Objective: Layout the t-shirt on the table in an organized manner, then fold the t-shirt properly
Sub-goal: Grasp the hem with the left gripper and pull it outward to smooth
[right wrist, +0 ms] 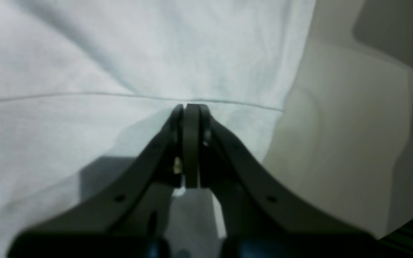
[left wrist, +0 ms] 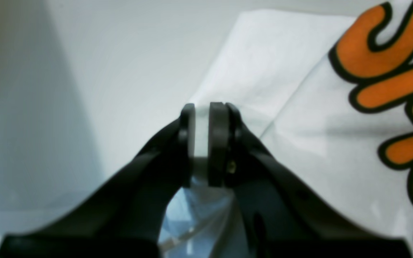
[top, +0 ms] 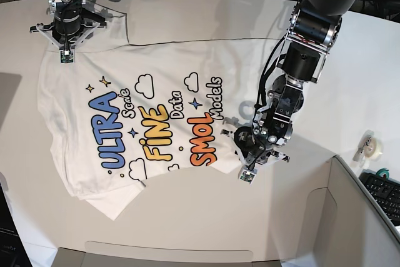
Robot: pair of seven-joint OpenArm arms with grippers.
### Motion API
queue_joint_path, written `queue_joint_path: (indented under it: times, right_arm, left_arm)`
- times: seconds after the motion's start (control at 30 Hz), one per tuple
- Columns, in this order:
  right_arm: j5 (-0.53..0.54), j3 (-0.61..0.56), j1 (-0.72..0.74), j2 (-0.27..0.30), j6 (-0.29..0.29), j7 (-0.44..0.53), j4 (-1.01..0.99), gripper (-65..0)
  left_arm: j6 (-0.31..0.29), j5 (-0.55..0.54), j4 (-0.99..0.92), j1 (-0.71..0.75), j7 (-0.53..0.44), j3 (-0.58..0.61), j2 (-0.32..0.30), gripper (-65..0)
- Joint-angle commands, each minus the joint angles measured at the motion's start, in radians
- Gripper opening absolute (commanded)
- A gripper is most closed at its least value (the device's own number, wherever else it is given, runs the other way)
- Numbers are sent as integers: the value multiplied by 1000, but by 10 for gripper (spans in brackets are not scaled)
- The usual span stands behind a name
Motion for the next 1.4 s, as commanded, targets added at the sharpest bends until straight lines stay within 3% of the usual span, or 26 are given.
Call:
queue_joint_path:
  times: [0.0,0.27,0.43,0.57,0.7,1.2,1.37]
  right_arm:
    - [35,-6,-48,-10,49,-215,-39,-650]
    - [35,-6,-58,-10,49,-214,-37,-650]
    - [36,-6,-63,-10,49,-214,-37,-650]
    - [36,-6,-75,-10,49,-214,-36,-650]
    - [36,-6,-77,-10,49,-212,-36,-650]
    - [38,-5,-97,-10,49,-212,-34,-650]
    - [38,0,-103,-11,49,-209,12,-650]
  left_arm:
    - [3,3,15,-27,-14,1,-4,-578]
    - [5,3,-125,-12,-95,2,-1,-577]
    - [9,5,-143,-52,-94,1,-21,-577]
    - [146,5,-169,-87,-101,2,-49,-577]
    - [221,7,-172,-111,-101,2,-69,-576]
    - [448,7,-172,-138,-103,-4,-87,-574]
    - [457,-3,-23,-122,-80,-8,-97,-571]
